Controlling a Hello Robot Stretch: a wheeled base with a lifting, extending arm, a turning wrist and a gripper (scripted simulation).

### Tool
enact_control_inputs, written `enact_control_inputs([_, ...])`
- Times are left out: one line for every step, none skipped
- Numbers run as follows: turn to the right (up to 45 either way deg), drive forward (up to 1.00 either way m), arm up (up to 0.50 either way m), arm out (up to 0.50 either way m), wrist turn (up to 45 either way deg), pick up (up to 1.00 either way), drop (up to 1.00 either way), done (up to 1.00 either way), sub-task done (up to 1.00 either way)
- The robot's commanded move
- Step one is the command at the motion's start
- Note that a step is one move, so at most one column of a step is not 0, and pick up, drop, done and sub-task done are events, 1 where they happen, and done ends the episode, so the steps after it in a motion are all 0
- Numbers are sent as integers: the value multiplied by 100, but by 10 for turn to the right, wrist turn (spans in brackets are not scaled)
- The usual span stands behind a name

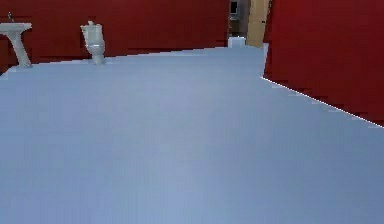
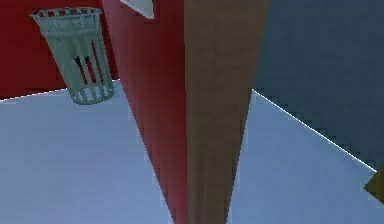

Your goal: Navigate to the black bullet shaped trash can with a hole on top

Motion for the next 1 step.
enact_control_inputs([150,0,0,0,0,0,0,0,0])
